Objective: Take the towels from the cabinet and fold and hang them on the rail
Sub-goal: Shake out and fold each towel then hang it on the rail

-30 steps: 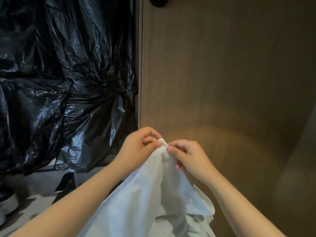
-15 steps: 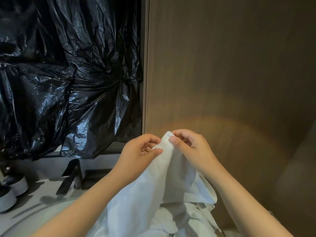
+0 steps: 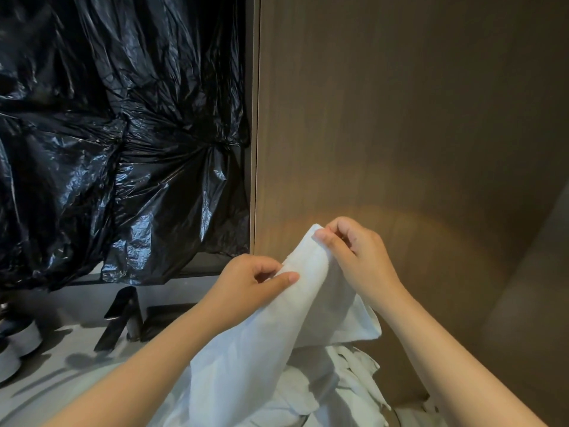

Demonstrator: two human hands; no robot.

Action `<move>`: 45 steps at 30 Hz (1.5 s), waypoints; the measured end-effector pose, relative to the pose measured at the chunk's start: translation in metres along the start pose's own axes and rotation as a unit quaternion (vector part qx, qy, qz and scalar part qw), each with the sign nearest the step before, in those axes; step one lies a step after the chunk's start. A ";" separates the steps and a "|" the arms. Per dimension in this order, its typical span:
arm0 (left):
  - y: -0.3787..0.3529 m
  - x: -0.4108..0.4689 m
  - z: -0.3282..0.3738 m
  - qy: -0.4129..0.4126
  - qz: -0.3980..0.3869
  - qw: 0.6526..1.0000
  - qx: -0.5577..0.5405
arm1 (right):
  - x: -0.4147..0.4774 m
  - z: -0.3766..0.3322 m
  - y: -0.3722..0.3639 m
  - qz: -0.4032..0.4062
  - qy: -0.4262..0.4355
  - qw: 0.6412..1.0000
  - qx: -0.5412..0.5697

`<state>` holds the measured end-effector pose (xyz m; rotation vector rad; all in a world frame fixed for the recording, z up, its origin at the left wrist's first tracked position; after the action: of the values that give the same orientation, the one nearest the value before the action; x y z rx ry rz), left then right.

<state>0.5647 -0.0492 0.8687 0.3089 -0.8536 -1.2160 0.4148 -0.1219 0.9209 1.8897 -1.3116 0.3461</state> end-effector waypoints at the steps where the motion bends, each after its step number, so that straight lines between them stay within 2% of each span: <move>1: 0.002 0.000 0.001 -0.004 0.006 1.000 0.004 | 0.000 -0.001 0.001 0.000 0.000 1.000 -0.006; 7: 0.015 -0.002 0.021 -0.052 0.043 0.997 0.030 | 0.004 -0.001 0.001 -0.050 -0.038 0.996 0.070; 11: 0.017 -0.001 0.024 -0.054 0.052 0.997 0.030 | 0.006 -0.007 0.005 -0.053 -0.025 0.995 0.075; 17: 0.022 0.006 0.017 -0.045 0.059 0.997 0.026 | 0.017 -0.019 0.024 0.006 0.010 0.999 0.053; 30: 0.024 0.009 0.003 -0.045 0.030 0.996 0.070 | 0.045 -0.020 0.095 0.128 0.020 0.992 -0.003; 45: 0.075 0.044 -0.002 -0.021 0.067 0.987 0.145 | 0.080 -0.027 0.163 0.205 0.024 0.977 -0.058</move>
<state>0.6226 -0.0627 0.9325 0.4548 -1.0743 -0.9751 0.3109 -0.1795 1.0607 1.4982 -1.6509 0.5088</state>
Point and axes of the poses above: each hand's wrist, its own x-axis towards the middle knuckle, its own y-axis out of the back of the hand, z = x × y, the point moved 10 cm from there along x, towards the middle knuckle, and after that the axes turned 5 degrees about x, right-handed, at the moved point
